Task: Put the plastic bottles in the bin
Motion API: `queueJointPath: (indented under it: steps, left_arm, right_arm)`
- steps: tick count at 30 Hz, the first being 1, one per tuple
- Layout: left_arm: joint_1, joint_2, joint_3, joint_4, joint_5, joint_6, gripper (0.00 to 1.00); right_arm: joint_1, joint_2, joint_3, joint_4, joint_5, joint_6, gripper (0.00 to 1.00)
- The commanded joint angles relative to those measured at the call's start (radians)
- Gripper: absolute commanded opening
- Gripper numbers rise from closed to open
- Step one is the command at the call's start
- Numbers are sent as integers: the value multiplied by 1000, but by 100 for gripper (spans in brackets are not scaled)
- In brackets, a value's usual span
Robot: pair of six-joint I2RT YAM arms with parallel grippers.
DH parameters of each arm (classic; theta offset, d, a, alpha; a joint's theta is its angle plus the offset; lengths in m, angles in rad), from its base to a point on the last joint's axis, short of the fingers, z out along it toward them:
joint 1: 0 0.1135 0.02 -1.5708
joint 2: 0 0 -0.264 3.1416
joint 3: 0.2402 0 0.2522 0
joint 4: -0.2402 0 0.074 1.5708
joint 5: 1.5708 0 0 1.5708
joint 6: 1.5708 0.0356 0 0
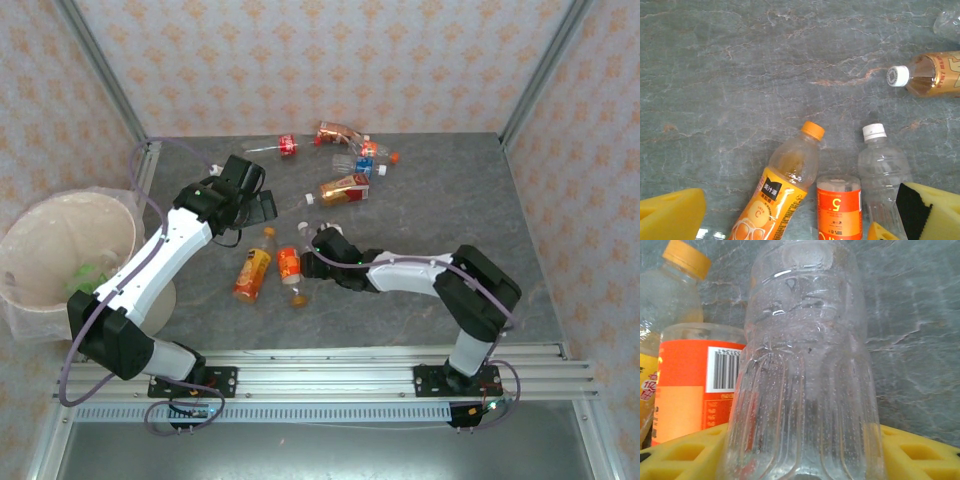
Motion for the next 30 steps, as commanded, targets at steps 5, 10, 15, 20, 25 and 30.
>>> queueJointPath:
  steps: [5,10,15,20,25,30]
  left_arm:
    - [-1,11,-15,50,53,-21,100]
    - [-1,1,-46,173,197,-15,100]
    - [-2,4,-34,221,258,-13,100]
    - [-2,15,-49,366,479,-31,100]
    - [-34,69,11,357,499,-4,100]
    - [-56,121,42,422,561,-35,100]
  right_arm:
    - [-18,-145,-62,49,135,-13,57]
    - [-34,-243,-107,81,179,-33,54]
    - [-59,-305,-123,75,188,-55,53]
    - [-82,-371,-156,149,128,-67,50]
    - [-82,-421,-179,261,61,-108,49]
    - [-82,-445,-190,382,-19,-158,50]
